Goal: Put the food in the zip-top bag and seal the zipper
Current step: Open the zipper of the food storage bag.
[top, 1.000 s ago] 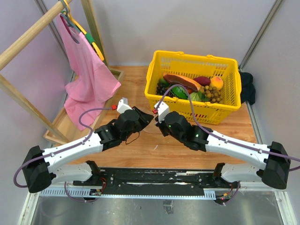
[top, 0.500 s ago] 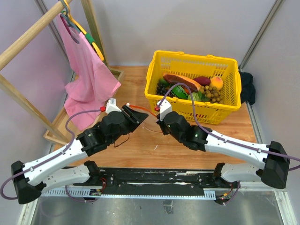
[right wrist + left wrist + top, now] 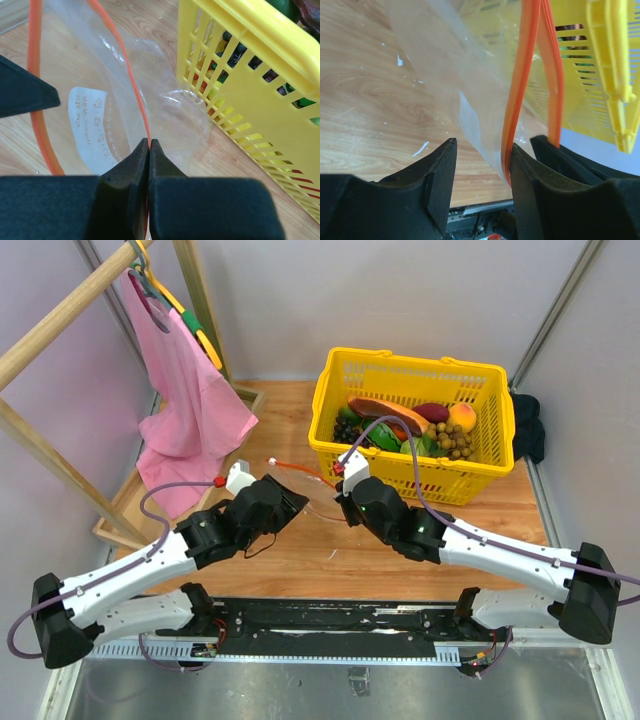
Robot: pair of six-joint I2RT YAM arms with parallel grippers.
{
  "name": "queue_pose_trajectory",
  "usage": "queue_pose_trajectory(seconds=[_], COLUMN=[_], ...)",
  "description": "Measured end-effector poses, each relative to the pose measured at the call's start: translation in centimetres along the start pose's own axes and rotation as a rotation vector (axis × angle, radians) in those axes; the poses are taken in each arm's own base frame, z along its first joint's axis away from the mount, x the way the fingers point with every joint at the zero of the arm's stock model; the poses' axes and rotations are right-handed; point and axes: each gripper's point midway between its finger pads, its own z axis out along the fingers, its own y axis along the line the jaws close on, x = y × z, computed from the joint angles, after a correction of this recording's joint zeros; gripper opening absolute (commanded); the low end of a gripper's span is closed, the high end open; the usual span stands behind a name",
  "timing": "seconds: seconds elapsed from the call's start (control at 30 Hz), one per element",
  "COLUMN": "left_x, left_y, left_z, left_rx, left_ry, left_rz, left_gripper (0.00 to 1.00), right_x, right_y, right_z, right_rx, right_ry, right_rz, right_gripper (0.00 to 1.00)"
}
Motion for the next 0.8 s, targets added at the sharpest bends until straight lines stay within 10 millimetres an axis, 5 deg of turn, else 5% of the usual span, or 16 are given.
queue_pose_trajectory(seconds=[0.4, 0.67, 0.8], left_x=[1.2, 1.0, 0.5], left_y=[1.8, 0.9, 0.4], left_z=[2.6, 2.6, 2.1], left_rx=[-0.092, -0.079, -0.086], left_ry=[-0.008, -0.011, -0.018], left_rz=[0.074, 0.088, 0.114], left_gripper=[0.33, 0.03, 0.0], right_x=[-0.2, -0.3, -0.2], right_y=[0.4, 0.7, 0.7], right_z=[0.0, 0.0, 0.0], right_rx=[-0.021, -0.039, -0.036], right_ry=[-0.011, -0.011, -0.01], right_rz=[0.006, 0.007, 0.006], right_gripper=[0.01, 0.01, 0.01])
